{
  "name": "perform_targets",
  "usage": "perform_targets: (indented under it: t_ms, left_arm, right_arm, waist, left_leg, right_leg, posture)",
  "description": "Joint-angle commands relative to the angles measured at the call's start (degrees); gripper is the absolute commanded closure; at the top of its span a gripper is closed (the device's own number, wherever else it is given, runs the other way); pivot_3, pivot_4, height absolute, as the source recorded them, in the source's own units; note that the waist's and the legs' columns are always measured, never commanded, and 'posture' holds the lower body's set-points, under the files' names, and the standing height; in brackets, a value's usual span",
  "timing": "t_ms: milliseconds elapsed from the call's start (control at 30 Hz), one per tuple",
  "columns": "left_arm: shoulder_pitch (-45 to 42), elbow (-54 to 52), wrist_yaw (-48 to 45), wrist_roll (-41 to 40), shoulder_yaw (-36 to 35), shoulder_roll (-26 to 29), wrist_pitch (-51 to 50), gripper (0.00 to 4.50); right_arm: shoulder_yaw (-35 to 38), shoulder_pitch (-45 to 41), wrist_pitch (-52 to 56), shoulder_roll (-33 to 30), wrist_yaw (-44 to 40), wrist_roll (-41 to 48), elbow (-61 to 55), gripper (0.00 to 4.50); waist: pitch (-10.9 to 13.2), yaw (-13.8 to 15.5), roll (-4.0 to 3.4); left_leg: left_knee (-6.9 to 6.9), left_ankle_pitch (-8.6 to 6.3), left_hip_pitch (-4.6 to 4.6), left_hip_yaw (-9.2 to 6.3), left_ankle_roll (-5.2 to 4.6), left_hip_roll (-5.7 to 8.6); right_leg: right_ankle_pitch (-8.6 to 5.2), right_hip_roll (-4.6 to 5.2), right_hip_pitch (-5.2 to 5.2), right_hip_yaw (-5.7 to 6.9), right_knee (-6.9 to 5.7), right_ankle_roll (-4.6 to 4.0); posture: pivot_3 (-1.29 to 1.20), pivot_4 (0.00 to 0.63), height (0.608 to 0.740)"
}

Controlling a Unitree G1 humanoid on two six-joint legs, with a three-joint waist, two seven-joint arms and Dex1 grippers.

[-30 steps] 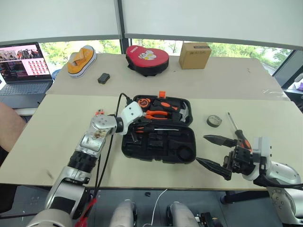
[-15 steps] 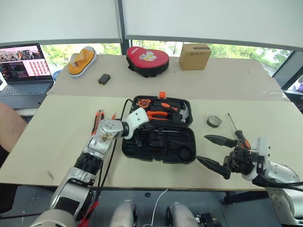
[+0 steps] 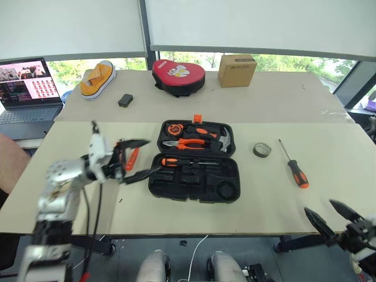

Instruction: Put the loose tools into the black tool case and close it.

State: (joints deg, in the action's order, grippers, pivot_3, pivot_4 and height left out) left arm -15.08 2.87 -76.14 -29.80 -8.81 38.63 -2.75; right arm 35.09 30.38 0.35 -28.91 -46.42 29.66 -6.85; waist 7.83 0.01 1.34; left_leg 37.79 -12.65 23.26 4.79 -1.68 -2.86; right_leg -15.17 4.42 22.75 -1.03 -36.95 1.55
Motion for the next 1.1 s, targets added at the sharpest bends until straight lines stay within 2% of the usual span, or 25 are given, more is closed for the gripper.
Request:
perform_targets:
  t_ms: [33,200,367,467,633,733,767,867,1000,1100]
  left_arm:
    - [4.3,-7.3,-3.1,-6.6,-3.0,3.1,-4.8,0.09]
    - [7.9,-15.8,-1.1,-13.9,-2.9,1.9,-11.8,0.09]
    - [8.0,-19.4,0.4,-14.2,-0.2,-0.5,-13.1,0.09]
    - [6.4,-19.1,1.4,-13.0,2.1,-2.8,-12.4,0.09]
    - [3.7,-18.7,2.5,-11.1,5.0,-5.7,-11.3,0.09]
    - [3.8,-18.9,2.1,-10.9,5.0,-5.2,-11.2,0.00]
    - [3.9,-18.9,1.9,-10.8,4.9,-5.0,-11.2,0.00]
    - [4.0,-18.9,1.4,-10.9,4.4,-4.3,-11.1,0.00]
    - [4.1,-18.6,2.0,-11.2,2.8,-3.9,-10.5,0.00]
    - [4.6,-19.1,4.0,-11.7,1.1,-4.7,-10.2,0.00]
  right_arm:
    - [1.8,0.4,0.4,0.1,3.2,-0.6,-2.3,0.00]
    - [0.0,-5.6,7.1,-4.7,5.5,0.0,-4.5,0.00]
    - [-3.5,-15.7,18.4,-12.5,7.3,-0.7,-2.0,0.00]
    - [-9.2,-23.2,24.8,-17.4,7.7,-4.3,3.2,0.00]
    - [-18.4,-34.5,27.7,-20.4,5.4,-9.6,15.6,0.00]
    - [-21.6,-40.1,26.4,-20.3,5.5,-12.7,22.7,0.74]
    - [-22.1,-41.4,27.0,-20.3,5.9,-13.3,24.3,1.19]
    - [-22.7,-43.1,26.9,-20.6,5.2,-14.2,26.9,2.15]
    - [-17.9,-43.5,24.1,-20.7,8.3,-13.9,26.8,3.48]
    - [-15.9,-43.2,17.4,-21.2,9.6,-15.1,24.8,3.47]
  waist:
    - [0.0,0.0,0.00]
    - [0.0,0.0,-0.01]
    - [0.0,-0.1,-0.02]
    - [0.0,0.1,-0.02]
    - [0.1,0.5,0.02]
    - [0.1,0.4,0.01]
    - [0.1,0.3,0.02]
    - [0.1,0.0,0.04]
    - [0.1,0.4,0.04]
    - [0.1,0.5,0.03]
  left_leg:
    - [0.00,0.00,-0.01,0.00,0.00,-0.04]
    - [0.01,0.00,-0.10,0.01,0.01,-0.07]
    - [0.01,0.00,-0.10,0.01,0.00,0.00]
    - [0.01,0.00,-0.08,-0.01,0.00,0.04]
    - [0.05,0.01,-0.02,0.04,-0.02,0.15]
    - [0.05,-0.01,0.03,0.03,-0.06,0.15]
    - [0.05,-0.02,0.04,0.02,-0.07,0.15]
    - [0.05,-0.03,0.01,0.02,-0.08,0.14]
    - [0.05,-0.03,0.00,0.02,-0.08,0.15]
    - [0.05,-0.03,0.05,0.02,-0.08,0.17]
  right_leg:
    - [-0.03,0.01,0.01,-0.01,0.02,-0.03]
    - [-0.04,0.11,-0.12,-0.07,0.06,-0.06]
    - [-0.03,-0.01,-0.12,-0.15,0.06,-0.05]
    - [-0.03,-0.09,-0.13,-0.08,0.07,-0.06]
    - [0.01,-0.06,-0.17,-0.08,0.17,-0.01]
    - [0.01,-0.08,-0.14,-0.08,0.20,0.01]
    - [0.00,-0.08,-0.12,-0.10,0.19,0.02]
    - [0.02,-0.07,-0.15,-0.10,0.20,0.05]
    - [0.03,-0.03,-0.23,-0.05,0.25,0.07]
    - [0.04,-0.01,-0.16,-0.08,0.25,0.10]
  posture:
    - [0.00,0.150,0.740]
    - [0.00,0.150,0.740]
    - [0.00,0.150,0.740]
    - [0.00,0.150,0.740]
    - [0.00,0.150,0.740]
    - [0.00,0.150,0.740]
    - [0.00,0.150,0.740]
    - [0.00,0.150,0.740]
    - [0.00,0.150,0.740]
    - [0.00,0.150,0.740]
